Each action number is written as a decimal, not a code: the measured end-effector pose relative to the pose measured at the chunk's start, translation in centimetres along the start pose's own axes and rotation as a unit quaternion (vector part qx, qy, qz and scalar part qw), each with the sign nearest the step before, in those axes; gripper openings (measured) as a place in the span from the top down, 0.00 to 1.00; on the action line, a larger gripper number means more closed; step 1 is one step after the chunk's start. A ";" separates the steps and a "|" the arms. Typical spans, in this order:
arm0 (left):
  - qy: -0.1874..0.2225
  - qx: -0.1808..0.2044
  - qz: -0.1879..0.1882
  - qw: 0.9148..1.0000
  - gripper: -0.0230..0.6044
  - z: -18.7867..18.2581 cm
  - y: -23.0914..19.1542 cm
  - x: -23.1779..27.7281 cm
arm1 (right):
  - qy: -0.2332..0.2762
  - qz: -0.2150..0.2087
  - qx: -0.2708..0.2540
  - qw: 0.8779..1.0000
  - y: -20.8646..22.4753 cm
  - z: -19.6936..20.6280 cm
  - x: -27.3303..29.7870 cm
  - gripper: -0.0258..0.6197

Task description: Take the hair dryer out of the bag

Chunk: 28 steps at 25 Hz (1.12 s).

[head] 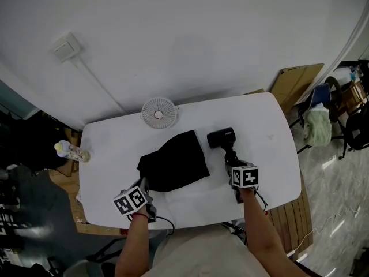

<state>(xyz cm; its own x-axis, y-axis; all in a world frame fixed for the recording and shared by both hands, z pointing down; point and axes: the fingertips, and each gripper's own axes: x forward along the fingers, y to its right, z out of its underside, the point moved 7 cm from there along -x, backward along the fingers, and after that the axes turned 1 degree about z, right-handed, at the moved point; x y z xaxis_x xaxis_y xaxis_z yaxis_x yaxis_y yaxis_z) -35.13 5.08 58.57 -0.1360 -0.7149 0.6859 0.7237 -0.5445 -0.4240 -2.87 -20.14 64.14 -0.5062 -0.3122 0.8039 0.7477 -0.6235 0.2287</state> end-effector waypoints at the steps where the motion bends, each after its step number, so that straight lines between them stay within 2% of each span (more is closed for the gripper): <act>1: 0.000 0.000 0.001 1.000 0.94 0.0 0.0 0.0 | 0.000 0.000 -0.001 1.000 0.0 0.0 0.0 0.65; 8: -0.007 0.011 0.020 1.000 0.93 0.4 0.1 0.2 | -0.008 0.010 -0.018 1.000 -0.2 0.3 0.4 0.64; 12: -0.006 0.004 0.039 0.999 0.93 0.5 0.2 0.2 | -0.008 0.012 -0.039 0.999 -0.3 0.5 0.5 0.63; 14: -0.005 0.001 0.047 0.999 0.93 0.4 0.2 0.2 | 0.001 0.006 -0.050 0.999 -0.4 0.3 0.4 0.59; 17: -0.001 0.004 0.055 0.999 0.76 0.3 0.5 0.0 | 0.018 0.003 -0.059 0.998 -0.5 -0.4 -0.6 0.56; 19: 0.006 0.016 0.056 0.998 0.63 0.0 0.9 -0.4 | 0.031 -0.003 -0.059 0.998 -0.8 -0.8 -1.5 0.55; 20: 0.009 0.027 0.056 0.998 0.61 -0.1 1.1 -0.7 | 0.038 -0.007 -0.060 0.997 -1.0 -1.0 -2.1 0.54; 25: 0.034 0.089 0.065 0.993 0.58 -1.4 3.6 -2.9 | 0.085 -0.029 -0.071 0.993 -2.7 -1.9 -5.9 0.54; 28: 0.057 0.116 0.083 0.988 0.58 -2.1 5.7 -4.6 | 0.113 -0.029 -0.097 0.988 -3.9 -2.6 -8.6 0.54</act>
<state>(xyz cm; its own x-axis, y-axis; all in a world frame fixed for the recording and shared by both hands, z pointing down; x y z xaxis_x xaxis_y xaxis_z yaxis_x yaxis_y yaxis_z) -31.85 4.34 51.74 -0.0686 -0.8378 0.5417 0.8763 -0.3101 -0.3687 -2.52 -16.90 54.87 -0.6462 -0.4101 0.6436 0.6285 -0.7644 0.1440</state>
